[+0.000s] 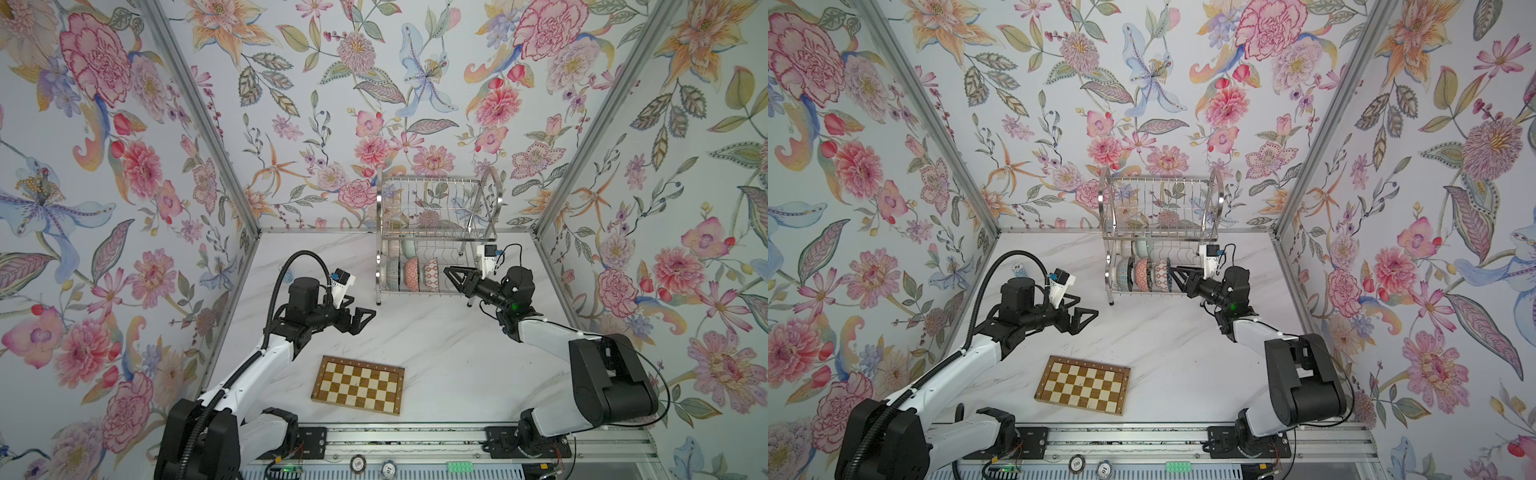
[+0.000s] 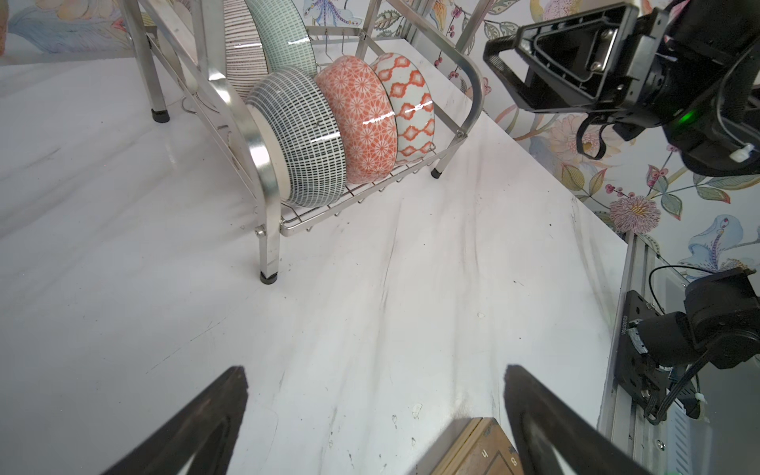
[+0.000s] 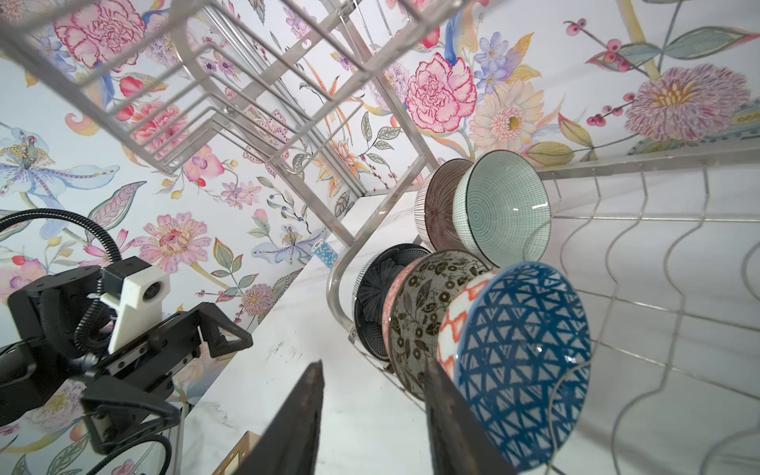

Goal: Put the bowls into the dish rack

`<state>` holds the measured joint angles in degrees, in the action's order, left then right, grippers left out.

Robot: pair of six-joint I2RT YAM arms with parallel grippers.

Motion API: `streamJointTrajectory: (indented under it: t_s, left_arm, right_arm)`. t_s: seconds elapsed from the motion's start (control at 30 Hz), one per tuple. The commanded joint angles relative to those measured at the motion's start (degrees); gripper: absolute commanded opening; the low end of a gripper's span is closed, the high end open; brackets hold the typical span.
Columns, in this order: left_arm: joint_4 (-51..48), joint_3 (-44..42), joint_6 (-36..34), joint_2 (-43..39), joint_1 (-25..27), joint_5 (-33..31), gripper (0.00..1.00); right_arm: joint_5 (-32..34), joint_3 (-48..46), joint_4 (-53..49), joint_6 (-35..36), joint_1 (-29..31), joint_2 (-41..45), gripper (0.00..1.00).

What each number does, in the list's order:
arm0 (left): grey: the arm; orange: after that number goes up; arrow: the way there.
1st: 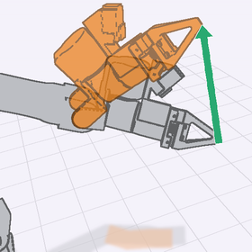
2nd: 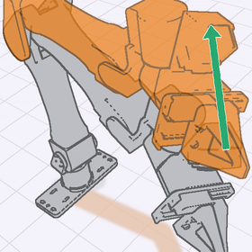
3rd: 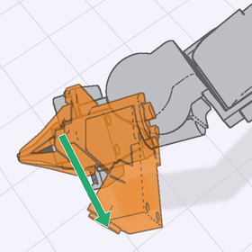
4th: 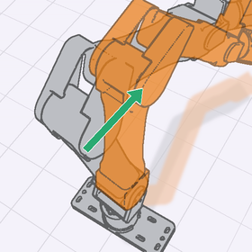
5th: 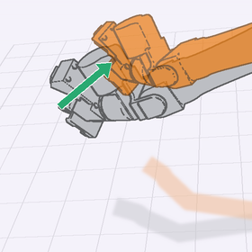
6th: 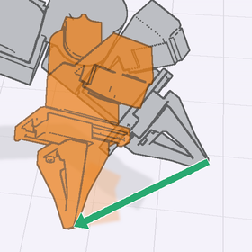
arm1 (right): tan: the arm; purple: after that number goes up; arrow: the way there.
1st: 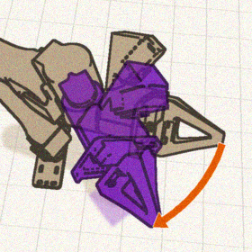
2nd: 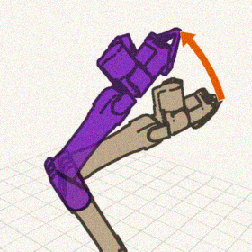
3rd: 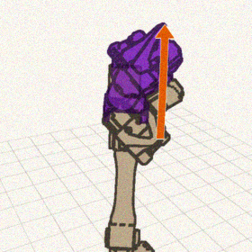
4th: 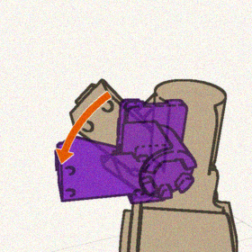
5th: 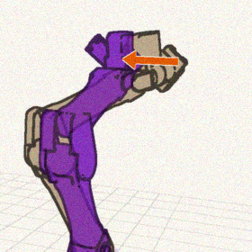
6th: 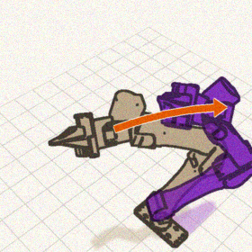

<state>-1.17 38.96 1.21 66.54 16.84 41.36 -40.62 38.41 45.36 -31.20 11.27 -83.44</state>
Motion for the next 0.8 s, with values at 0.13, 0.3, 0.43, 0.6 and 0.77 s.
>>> streamJointTrajectory:
  t_s: [0.13,0.3,0.43,0.6,0.77]
  left_arm:
    - [2.07,-0.81,-0.86,-1.1,0.47,-2.63,0.99]
    - [3.16,-1.17,-0.01,-2.34,0.52,-5.88,0.99]
    - [3.05,-0.78,0.01,-3.56,0.53,-9.71,0.99]
    - [1.14,1.41,-0.31,-5.42,0.48,-18.13,0.99]
    - [-1.1,4.59,-0.47,-6.88,0.51,-24.22,0.99]
  right_arm:
    - [10.55,-0.69,-21.33,16.34,0.78,12.44,0.45]
    - [23.1,-1.83,-26.71,20.97,0.97,20.06,0.52]
    - [32.4,-3.15,-27.53,22.46,0.99,24.69,0.58]
    - [39.95,-4.08,-28.54,25.04,0.95,28.7,0.69]
    - [43.96,-5.93,-27.78,26.1,0.95,32.88,0.84]
